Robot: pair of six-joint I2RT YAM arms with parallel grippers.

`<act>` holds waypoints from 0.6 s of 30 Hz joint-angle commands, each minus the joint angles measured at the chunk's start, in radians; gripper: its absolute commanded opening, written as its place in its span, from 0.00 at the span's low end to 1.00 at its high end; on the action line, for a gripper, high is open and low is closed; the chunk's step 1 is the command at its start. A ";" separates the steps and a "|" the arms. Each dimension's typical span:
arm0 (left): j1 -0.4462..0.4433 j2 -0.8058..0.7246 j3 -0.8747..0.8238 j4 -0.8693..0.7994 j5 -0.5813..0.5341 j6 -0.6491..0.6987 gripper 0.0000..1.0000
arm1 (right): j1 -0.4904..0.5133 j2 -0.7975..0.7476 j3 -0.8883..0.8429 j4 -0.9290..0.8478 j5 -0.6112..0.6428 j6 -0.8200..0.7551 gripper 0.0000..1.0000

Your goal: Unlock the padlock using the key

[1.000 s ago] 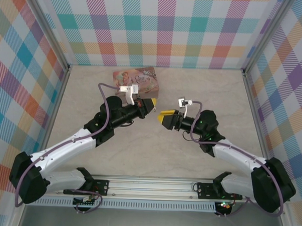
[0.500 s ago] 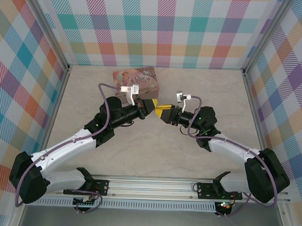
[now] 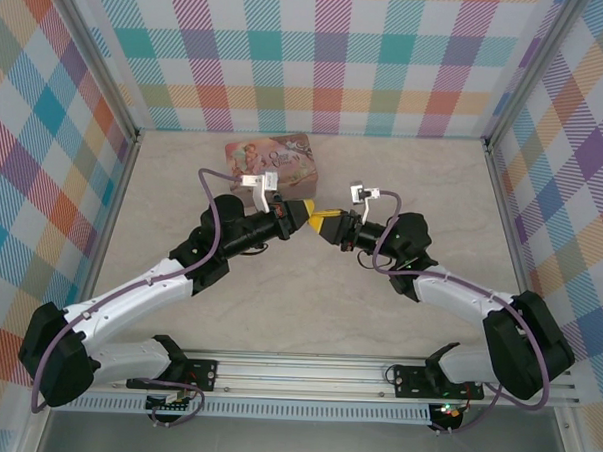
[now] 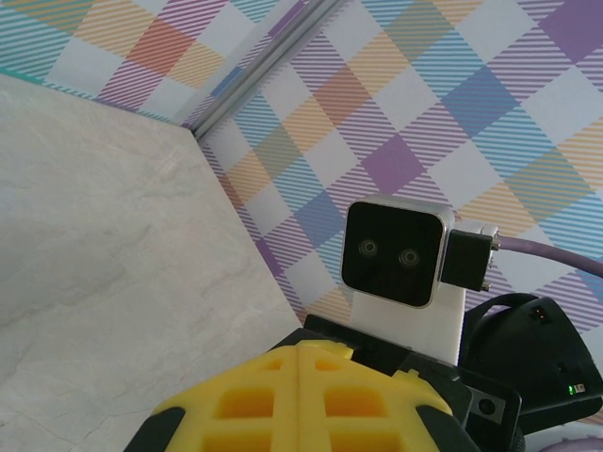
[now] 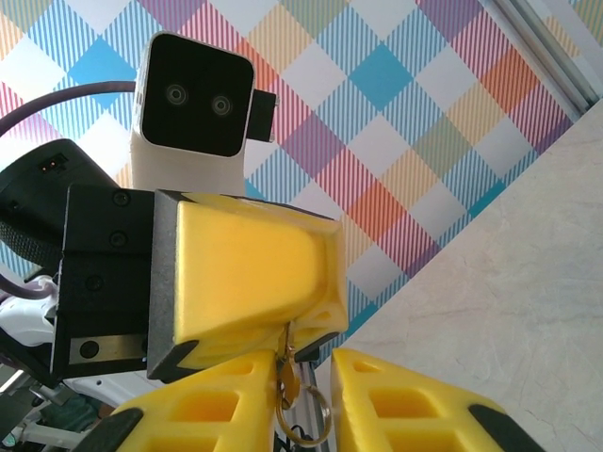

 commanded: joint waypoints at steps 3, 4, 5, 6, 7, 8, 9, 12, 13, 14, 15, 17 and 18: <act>-0.006 0.003 -0.019 0.058 0.000 -0.014 0.00 | -0.004 0.013 0.028 0.056 -0.009 0.017 0.20; -0.007 0.004 -0.020 0.059 -0.002 -0.015 0.00 | -0.004 0.014 0.028 0.056 -0.012 0.018 0.20; -0.007 0.005 -0.021 0.063 -0.004 -0.018 0.00 | -0.003 0.016 0.028 0.056 -0.014 0.020 0.20; -0.007 0.007 -0.024 0.065 -0.006 -0.020 0.00 | -0.003 0.017 0.028 0.056 -0.015 0.021 0.20; -0.007 0.008 -0.025 0.067 -0.009 -0.021 0.00 | -0.003 0.019 0.028 0.056 -0.015 0.022 0.20; -0.006 0.007 -0.026 0.069 -0.010 -0.023 0.00 | -0.003 0.021 0.026 0.056 -0.014 0.023 0.20; -0.007 0.008 -0.026 0.070 -0.013 -0.023 0.00 | -0.003 0.022 0.025 0.057 -0.015 0.026 0.20; -0.007 0.008 -0.028 0.073 -0.021 -0.027 0.00 | -0.001 0.027 0.015 0.063 -0.013 0.032 0.21; -0.007 0.007 -0.030 0.074 -0.024 -0.028 0.00 | -0.001 0.029 0.010 0.067 -0.009 0.035 0.21; -0.007 0.004 -0.031 0.075 -0.027 -0.028 0.00 | 0.001 0.030 0.005 0.074 -0.009 0.037 0.21; -0.007 0.005 -0.031 0.075 -0.031 -0.028 0.00 | 0.000 0.030 0.002 0.077 -0.008 0.039 0.21; -0.007 0.002 -0.033 0.076 -0.037 -0.030 0.00 | 0.001 0.029 -0.009 0.081 -0.005 0.043 0.21; -0.006 0.001 -0.033 0.075 -0.039 -0.030 0.00 | 0.003 0.030 -0.011 0.082 -0.004 0.043 0.21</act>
